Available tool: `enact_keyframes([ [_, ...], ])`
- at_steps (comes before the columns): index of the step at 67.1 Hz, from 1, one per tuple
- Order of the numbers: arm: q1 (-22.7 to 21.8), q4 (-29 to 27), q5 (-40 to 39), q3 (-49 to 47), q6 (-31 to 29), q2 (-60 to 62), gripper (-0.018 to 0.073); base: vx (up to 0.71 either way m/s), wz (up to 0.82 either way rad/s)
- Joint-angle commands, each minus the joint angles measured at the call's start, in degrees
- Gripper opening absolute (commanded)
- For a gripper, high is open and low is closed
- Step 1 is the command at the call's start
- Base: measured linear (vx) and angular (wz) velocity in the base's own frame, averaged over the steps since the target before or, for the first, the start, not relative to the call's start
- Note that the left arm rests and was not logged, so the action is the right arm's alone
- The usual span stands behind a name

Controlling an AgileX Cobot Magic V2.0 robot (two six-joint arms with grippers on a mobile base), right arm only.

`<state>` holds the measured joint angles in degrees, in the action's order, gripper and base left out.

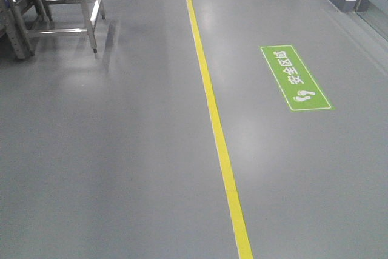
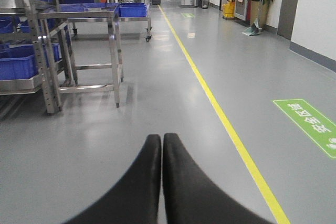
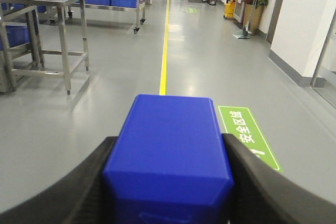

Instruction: Pour parts from conveyor to right shelf

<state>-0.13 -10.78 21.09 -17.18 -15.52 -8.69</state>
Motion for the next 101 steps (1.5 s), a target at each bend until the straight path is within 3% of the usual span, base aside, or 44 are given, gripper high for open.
enact_keyframes([
  [1,0.07,-0.15,-4.79,-1.62,-0.42,-0.71,-0.0006,0.58,-0.09],
  [101,0.07,-0.26,-4.79,-1.62,-0.42,-0.71,-0.0006,0.70,0.00],
])
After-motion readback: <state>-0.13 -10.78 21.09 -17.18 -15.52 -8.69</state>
